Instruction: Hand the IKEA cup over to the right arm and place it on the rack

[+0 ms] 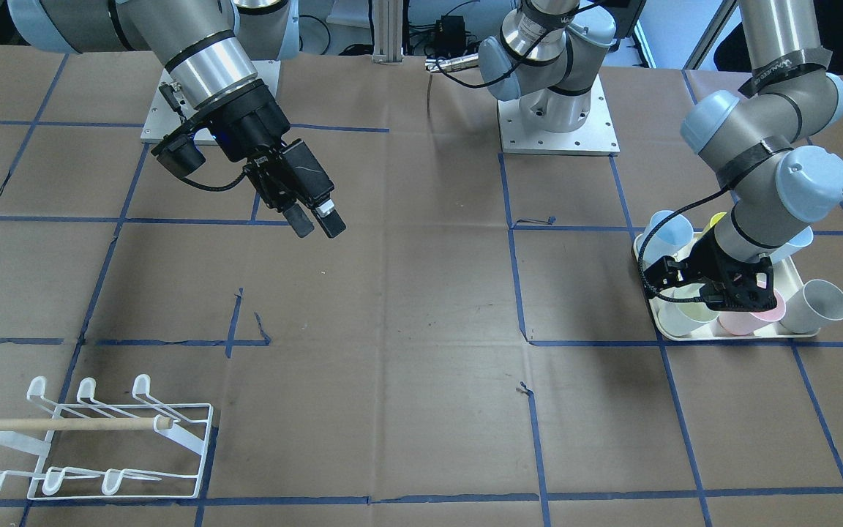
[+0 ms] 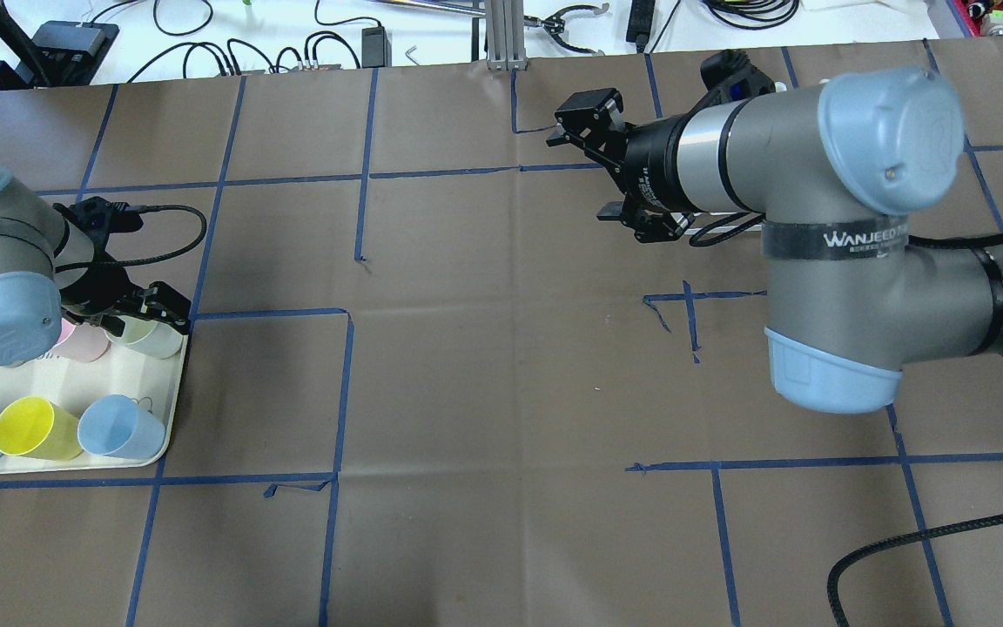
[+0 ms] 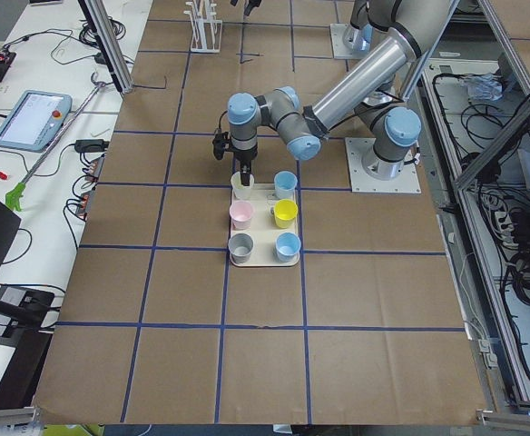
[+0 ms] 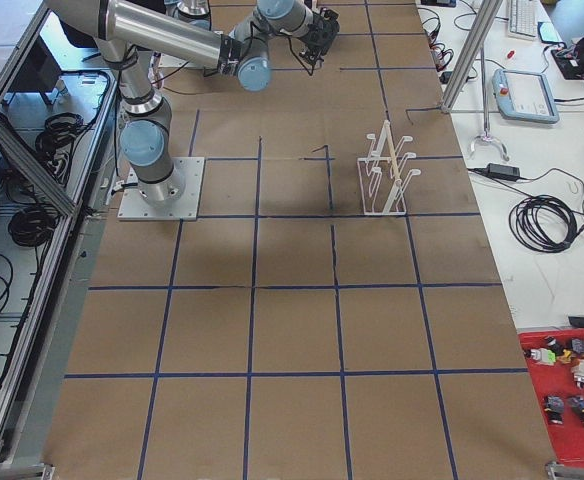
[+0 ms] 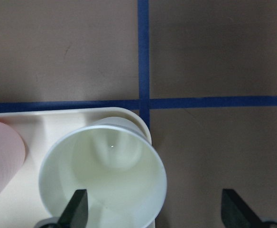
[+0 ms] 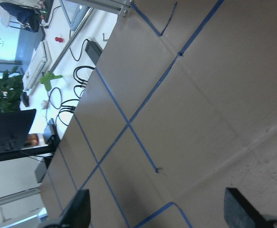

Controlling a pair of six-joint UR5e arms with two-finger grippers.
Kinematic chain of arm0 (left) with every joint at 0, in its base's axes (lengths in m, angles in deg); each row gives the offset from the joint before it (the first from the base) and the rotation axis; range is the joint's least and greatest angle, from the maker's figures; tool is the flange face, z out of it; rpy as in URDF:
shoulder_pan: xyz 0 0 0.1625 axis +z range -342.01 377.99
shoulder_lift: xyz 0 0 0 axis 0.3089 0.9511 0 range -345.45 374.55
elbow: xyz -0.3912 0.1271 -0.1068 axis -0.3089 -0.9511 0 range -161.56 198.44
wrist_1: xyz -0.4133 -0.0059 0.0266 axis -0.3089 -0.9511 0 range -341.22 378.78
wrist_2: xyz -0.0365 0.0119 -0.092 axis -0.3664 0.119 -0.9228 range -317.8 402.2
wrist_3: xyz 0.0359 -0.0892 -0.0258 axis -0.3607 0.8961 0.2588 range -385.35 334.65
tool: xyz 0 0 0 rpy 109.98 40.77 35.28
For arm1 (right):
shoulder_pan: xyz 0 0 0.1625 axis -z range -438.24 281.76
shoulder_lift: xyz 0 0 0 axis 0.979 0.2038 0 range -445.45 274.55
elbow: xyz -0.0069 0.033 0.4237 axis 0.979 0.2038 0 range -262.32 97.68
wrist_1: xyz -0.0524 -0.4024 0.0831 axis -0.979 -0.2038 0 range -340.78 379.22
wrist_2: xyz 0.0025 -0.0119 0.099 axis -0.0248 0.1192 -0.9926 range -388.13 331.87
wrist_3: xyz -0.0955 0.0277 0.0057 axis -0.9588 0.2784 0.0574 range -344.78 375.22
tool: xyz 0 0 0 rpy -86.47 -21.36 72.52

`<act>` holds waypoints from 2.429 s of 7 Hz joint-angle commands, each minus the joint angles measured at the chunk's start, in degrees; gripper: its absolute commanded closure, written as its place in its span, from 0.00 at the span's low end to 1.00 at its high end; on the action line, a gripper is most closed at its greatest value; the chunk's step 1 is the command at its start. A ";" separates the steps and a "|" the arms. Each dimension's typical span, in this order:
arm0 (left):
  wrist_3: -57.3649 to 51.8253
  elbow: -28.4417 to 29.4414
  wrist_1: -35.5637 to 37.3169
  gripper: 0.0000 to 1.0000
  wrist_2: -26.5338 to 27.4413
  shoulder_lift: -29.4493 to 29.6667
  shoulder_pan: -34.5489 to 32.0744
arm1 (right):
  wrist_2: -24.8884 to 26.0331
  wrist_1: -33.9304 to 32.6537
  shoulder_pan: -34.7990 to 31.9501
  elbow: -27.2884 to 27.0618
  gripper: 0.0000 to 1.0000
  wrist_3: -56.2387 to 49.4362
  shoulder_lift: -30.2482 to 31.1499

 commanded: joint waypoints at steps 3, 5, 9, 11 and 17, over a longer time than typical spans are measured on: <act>0.20 0.45 -0.60 0.98 2.35 0.19 0.04 | -9.91 -20.50 -0.06 -6.87 0.00 19.68 -0.03; 0.20 0.45 -0.51 1.00 2.36 0.01 0.04 | -10.02 -22.12 -0.06 -7.06 0.00 19.69 -0.03; 0.55 8.58 -9.32 1.00 1.66 -2.44 -1.01 | -10.02 -22.38 -0.06 -6.97 0.00 19.52 -0.03; 0.90 19.82 -26.35 1.00 1.05 -2.45 -1.28 | -10.02 -22.82 -0.06 -6.97 0.00 19.52 -0.03; 2.40 28.84 -27.73 1.00 -6.13 -1.05 -6.17 | -9.49 -25.08 -0.06 -6.88 0.00 19.69 -0.21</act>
